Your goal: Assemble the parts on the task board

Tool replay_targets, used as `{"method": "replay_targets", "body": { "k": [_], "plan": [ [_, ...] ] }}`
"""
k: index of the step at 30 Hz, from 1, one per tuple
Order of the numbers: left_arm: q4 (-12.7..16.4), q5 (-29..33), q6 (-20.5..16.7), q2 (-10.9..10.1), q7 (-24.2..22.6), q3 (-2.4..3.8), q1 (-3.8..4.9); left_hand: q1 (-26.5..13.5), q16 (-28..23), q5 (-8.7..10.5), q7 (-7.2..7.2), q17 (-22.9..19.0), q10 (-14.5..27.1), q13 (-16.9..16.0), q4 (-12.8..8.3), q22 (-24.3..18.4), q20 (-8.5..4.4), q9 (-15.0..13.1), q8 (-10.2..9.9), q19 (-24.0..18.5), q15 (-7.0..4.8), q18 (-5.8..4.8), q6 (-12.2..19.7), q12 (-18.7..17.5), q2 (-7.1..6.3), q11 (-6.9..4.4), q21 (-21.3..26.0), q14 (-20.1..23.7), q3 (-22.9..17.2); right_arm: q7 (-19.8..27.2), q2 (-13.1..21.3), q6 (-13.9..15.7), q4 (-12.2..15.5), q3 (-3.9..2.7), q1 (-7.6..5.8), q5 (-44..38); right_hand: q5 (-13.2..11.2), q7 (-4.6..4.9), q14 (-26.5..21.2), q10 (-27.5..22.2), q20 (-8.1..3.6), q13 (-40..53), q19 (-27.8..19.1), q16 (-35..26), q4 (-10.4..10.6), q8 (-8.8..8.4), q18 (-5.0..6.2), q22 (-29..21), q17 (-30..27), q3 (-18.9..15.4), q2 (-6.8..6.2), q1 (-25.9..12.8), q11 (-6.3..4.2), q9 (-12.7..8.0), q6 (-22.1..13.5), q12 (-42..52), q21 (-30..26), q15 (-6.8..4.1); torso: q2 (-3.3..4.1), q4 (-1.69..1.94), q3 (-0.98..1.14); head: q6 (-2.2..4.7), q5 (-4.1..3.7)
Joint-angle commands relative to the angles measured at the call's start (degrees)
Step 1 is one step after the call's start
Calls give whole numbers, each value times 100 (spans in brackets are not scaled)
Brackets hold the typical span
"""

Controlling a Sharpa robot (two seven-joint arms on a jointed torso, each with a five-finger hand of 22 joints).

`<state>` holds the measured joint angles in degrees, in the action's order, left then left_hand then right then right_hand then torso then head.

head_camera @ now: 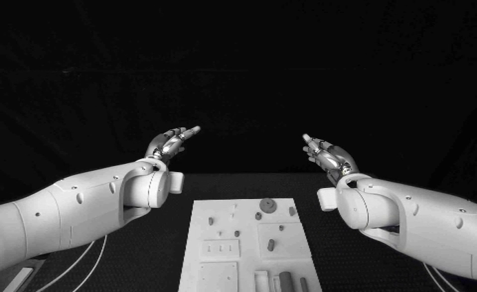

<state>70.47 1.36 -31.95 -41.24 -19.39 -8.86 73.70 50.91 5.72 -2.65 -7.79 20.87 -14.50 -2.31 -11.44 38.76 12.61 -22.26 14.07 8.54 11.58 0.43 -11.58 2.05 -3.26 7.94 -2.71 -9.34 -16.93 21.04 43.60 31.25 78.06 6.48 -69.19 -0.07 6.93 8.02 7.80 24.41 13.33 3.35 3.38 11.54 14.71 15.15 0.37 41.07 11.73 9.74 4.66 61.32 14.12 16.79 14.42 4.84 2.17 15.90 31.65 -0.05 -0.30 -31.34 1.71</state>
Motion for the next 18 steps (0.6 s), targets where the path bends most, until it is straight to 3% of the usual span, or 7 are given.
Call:
{"method": "replay_targets", "body": {
  "k": [1, 5, 11, 15, 16, 17, 18],
  "plan": [
    [-244, 106, 936, 69, 598, -90, 156, 65, 18, -20, -52, 24, -35, -5, -9, 60, 34, -38, 30, 6, 44, -43, -34, 20, -6, 3, -23, 10, -32, -732, -32, -1407, -293, 117, -203, -229, 38, 662, 134, 240, 55, 30, 121, 179, -199, 134, -17, 544, 134, -63, -11, 469, 65, 117, 157, 65, 59, 85, 1, 0, 0, 1, 1],
    [-419, 122, 1108, 102, 722, -168, 277, 64, 22, -20, -59, 33, -59, -9, -9, 64, 33, -52, 41, 7, 47, -43, -49, 25, 2, 13, -22, 6, -31, -1077, -64, -2021, -624, 289, -452, -296, 48, 686, 611, 723, -2, 86, 455, 595, -518, 303, 85, 1585, 468, -6, -222, 767, 82, 258, 400, 206, 151, 94, 1, 0, 0, 1, 1],
    [-430, 124, 1119, 105, 730, -173, 285, 90, 154, -20, -108, 343, -357, -59, -52, 322, 11, -191, 152, 104, 207, -41, -187, 93, 65, 110, -51, -208, -24, -1346, -89, -2502, -884, 424, -646, -348, 47, 731, 1442, 1176, -65, 134, 1113, 1131, -948, 616, 243, 3199, 850, 163, -512, 1129, 120, 484, 933, 394, 290, 91, 1, 0, 0, 1, 1],
    [-430, 124, 1119, 105, 730, -173, 285, 181, 823, -38, -385, 1586, -1859, -321, -176, 1597, -95, -753, 630, 753, 419, 69, -828, 513, 196, 382, -280, -1388, -58, -1412, -95, -2618, -947, 456, -694, -361, 49, 716, 1888, 1621, -99, 157, 1614, 1210, -1315, 713, 408, 3369, 836, 371, -707, 1250, 103, 503, 1318, 535, 284, 47, 1, 0, 0, 1, 1],
    [-402, 52, 1577, 58, 776, -174, 284, 220, 910, -61, -435, 1609, -1997, -345, -222, 1803, -121, -808, 702, 929, 420, 103, -971, 573, 234, 416, -336, -1575, -83, -1586, -146, -2018, -1291, 455, -693, -3012, 49, 708, 2006, 1733, -106, 166, 1726, 1243, -1404, 741, 447, 3353, 841, 416, -738, 1261, 82, 517, 1415, 572, 288, 22, -1, -9, -4, -89, -2],
    [-399, 44, 1695, 51, 815, -174, 284, 261, 986, -110, -467, 1631, -2105, -365, -254, 1857, -145, -815, 740, 1053, 411, 136, -1071, 628, 269, 438, -378, -1737, -123, -1600, -152, -2009, -1332, 455, -693, -3160, 48, 700, 2084, 1801, -110, 170, 1799, 1266, -1456, 758, 472, 3343, 845, 441, -753, 1258, 61, 525, 1474, 592, 293, 2, 0, -7, -3, -91, 0],
    [-384, 28, 1747, 44, 837, -174, 284, 415, 1166, -284, -570, 1668, -2495, -440, -300, 1851, -221, -826, 845, 1462, 322, 259, -1379, 823, 327, 497, -515, -2159, -364, -1611, -166, -1999, -1382, 455, -693, -3321, 48, 688, 2340, 2040, -130, 219, 1978, 1385, -1552, 847, 538, 3329, 901, 491, -780, 1265, -23, 574, 1676, 701, 327, -78, 1, -5, -3, -89, 0]
  ]
}}
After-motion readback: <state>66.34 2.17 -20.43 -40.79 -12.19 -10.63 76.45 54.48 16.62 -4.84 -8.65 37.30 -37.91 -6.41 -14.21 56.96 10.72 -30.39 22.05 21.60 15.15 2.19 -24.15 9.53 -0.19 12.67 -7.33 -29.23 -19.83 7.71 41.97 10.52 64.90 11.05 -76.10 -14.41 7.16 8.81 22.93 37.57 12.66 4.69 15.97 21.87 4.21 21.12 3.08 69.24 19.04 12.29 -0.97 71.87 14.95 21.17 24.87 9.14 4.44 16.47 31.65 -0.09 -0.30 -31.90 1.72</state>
